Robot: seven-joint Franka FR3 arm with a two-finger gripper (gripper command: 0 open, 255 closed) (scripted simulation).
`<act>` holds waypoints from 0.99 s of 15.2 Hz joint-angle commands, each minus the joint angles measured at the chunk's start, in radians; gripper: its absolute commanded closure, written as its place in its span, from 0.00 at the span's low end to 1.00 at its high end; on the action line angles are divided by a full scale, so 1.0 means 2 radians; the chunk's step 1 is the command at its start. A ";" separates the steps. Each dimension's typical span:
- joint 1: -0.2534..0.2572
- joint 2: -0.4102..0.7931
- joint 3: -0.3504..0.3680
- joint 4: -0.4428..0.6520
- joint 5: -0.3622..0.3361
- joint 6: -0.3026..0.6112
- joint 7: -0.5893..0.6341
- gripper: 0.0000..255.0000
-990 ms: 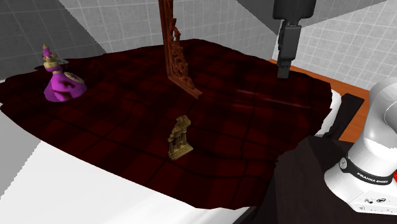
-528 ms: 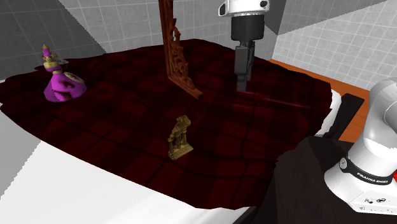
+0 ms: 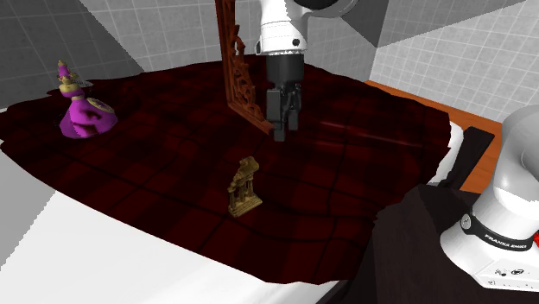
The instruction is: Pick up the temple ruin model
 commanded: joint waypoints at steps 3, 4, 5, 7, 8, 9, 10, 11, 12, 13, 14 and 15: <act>-0.005 0.082 -0.004 0.057 0.028 0.011 -0.019 0.00; -0.006 0.102 -0.004 0.074 0.035 0.011 -0.023 0.00; -0.008 0.123 -0.004 0.091 0.041 0.011 -0.027 0.00; -0.011 0.165 -0.003 0.127 0.055 0.010 -0.032 0.00; -0.013 0.186 -0.002 0.147 0.061 0.008 -0.035 0.00; -0.016 0.206 -0.001 0.165 0.066 0.006 -0.036 0.00; -0.016 0.208 0.000 0.162 0.067 0.012 -0.038 0.00; -0.015 0.210 0.000 0.159 0.068 0.017 -0.040 0.00; -0.015 0.213 0.000 0.156 0.068 0.022 -0.043 0.00; -0.015 0.215 0.000 0.153 0.069 0.027 -0.045 0.00; -0.015 0.218 0.001 0.150 0.070 0.032 -0.047 0.00; -0.015 0.221 0.001 0.147 0.071 0.038 -0.049 0.00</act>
